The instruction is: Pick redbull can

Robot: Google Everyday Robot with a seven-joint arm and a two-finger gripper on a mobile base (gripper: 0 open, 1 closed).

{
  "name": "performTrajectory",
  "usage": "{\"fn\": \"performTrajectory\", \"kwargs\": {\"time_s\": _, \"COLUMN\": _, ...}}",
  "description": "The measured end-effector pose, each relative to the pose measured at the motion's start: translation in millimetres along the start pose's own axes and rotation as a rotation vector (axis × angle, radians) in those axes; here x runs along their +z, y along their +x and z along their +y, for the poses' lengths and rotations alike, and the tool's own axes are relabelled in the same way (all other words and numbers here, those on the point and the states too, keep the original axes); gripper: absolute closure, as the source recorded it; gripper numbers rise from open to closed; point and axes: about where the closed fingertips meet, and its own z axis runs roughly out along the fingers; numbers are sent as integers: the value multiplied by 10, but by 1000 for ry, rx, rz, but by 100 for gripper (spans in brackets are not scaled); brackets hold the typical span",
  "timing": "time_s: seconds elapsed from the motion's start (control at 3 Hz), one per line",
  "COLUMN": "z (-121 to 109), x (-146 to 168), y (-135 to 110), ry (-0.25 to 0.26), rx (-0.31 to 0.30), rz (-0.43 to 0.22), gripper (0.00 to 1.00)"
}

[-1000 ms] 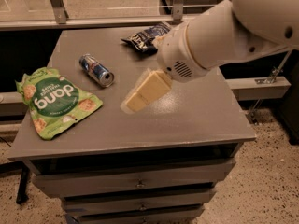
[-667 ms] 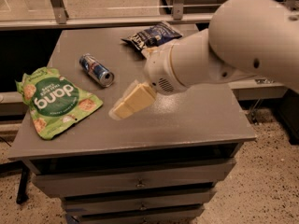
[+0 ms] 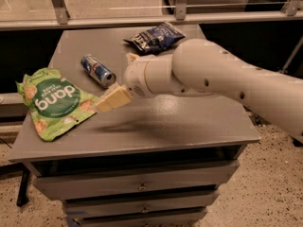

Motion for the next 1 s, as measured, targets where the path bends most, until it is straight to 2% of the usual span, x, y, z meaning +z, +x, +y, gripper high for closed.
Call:
{"fn": "performTrajectory", "kwargs": {"time_s": 0.33, "z": -204, "x": 381, "y": -50, "ry": 30, "rx": 6, "rz": -49, "gripper": 0}}
{"fn": "performTrajectory", "kwargs": {"time_s": 1.0, "z": -469, "x": 824, "y": 11, "ry": 46, "rx": 8, "rz": -67, "gripper": 0}}
